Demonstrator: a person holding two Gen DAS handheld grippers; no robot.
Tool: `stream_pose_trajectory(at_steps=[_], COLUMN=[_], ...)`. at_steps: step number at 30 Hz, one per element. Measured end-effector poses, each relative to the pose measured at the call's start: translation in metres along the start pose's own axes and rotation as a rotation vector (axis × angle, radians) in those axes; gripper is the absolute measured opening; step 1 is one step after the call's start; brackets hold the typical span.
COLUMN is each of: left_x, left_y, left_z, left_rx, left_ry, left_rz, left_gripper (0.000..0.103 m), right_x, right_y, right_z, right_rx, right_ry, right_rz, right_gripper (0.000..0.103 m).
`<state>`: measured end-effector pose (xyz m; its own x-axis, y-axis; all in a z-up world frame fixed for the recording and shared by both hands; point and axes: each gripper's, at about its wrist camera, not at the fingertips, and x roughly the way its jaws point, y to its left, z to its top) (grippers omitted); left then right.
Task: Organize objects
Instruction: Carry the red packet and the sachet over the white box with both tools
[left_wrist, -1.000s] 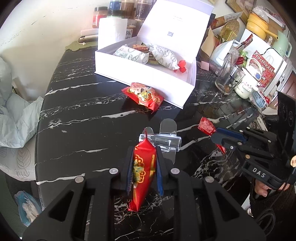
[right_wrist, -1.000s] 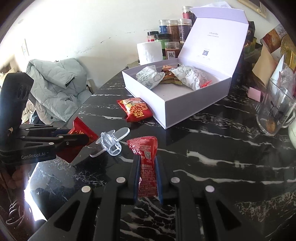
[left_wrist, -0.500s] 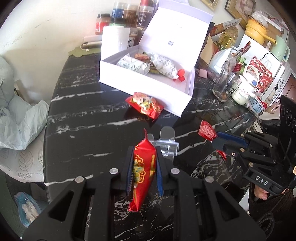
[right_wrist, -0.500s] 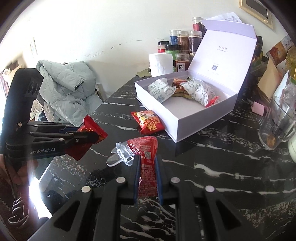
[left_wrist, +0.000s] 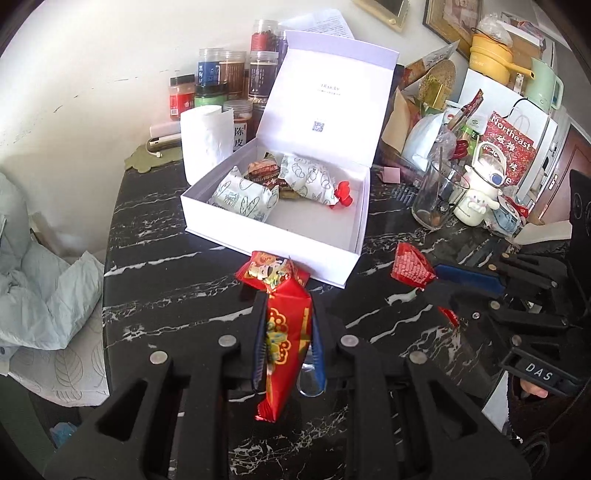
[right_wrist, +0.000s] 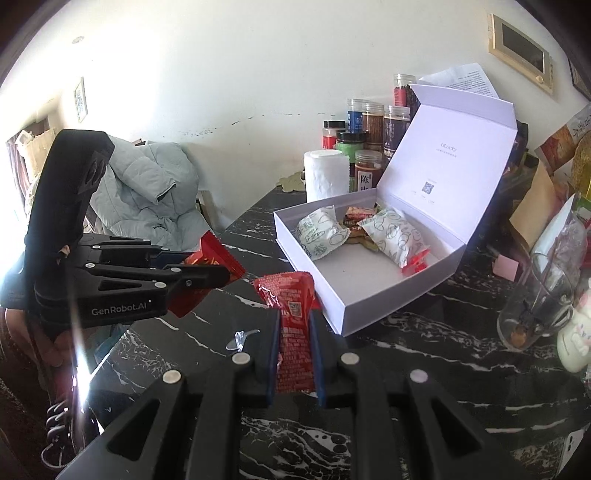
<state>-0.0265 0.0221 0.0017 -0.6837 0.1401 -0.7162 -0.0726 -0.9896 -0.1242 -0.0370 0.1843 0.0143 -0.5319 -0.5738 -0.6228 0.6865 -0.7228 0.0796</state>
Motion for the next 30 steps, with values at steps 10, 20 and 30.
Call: stream_pose_trajectory(at_steps=[10,20,30], left_x=[0.013,0.040,0.076], left_y=[-0.014,-0.024,-0.022], left_z=[0.025,0.044,0.064], left_rx=[0.052,0.095,0.114], left_ry=[-0.007,0.015,0.051], left_rz=[-0.011,-0.040,-0.052], left_gripper=[0.019,0.019,0.019], right_x=[0.002,0.015,0.046], right_y=[-0.016,-0.039,-0.063], right_z=[0.014,0.023,0.036], right_rx=[0.013,0.040,0.056], right_ry=[-0.010,0.001,0.021], right_rz=[-0.009,-0.016,-0.019], right_gripper=[0.015,0.015,0.015])
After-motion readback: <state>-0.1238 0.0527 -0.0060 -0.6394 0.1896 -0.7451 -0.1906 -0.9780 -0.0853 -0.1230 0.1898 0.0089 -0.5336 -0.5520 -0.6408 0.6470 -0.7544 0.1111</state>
